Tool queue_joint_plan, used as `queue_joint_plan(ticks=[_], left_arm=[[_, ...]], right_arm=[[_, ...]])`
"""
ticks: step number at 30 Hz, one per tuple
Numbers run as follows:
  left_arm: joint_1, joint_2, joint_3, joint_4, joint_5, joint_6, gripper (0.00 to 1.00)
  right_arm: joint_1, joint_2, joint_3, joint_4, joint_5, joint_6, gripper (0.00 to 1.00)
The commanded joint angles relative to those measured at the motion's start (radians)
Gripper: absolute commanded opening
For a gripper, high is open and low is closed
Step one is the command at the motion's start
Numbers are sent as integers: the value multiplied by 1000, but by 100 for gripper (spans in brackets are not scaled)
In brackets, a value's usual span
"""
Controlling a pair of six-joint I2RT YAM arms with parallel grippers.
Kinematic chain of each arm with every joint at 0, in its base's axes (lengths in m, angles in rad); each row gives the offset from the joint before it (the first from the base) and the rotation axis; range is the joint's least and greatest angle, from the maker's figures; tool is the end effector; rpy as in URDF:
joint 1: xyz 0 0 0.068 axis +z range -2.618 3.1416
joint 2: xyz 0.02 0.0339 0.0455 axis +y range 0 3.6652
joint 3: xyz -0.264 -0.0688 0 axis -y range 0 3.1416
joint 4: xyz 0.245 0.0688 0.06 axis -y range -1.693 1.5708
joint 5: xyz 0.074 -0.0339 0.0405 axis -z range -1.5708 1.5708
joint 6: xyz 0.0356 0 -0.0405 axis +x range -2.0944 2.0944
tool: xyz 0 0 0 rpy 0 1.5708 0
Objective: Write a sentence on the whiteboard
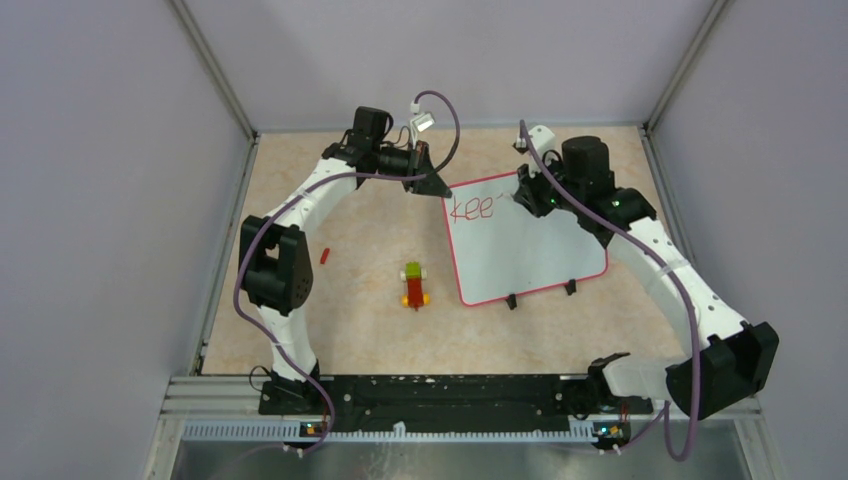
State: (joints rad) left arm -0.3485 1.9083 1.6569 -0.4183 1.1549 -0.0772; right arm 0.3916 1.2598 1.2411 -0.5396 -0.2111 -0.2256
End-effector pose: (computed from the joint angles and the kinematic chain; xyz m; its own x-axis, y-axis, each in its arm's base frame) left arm 0.3920 -0.1771 0.3049 -0.6443 0.2010 -0.7379 0.7646 0.1508 -0.6266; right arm 0.2537 0.1128 0.3626 -0.3570 -0.3841 -0.8515 -0.6334 0.7695 -0.0815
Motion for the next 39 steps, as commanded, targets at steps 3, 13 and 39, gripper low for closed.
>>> queue_joint_plan(ticks=[3, 13, 39], left_arm=[[-6, -55, -6, 36, 32, 14, 0], [-6, -55, -6, 36, 33, 15, 0], [-6, -69, -19, 39, 30, 16, 0]], right_arm=[[-13, 12, 67, 46, 26, -11, 0], [-13, -3, 15, 30, 11, -12, 0], [71, -29, -127, 38, -51, 44, 0]])
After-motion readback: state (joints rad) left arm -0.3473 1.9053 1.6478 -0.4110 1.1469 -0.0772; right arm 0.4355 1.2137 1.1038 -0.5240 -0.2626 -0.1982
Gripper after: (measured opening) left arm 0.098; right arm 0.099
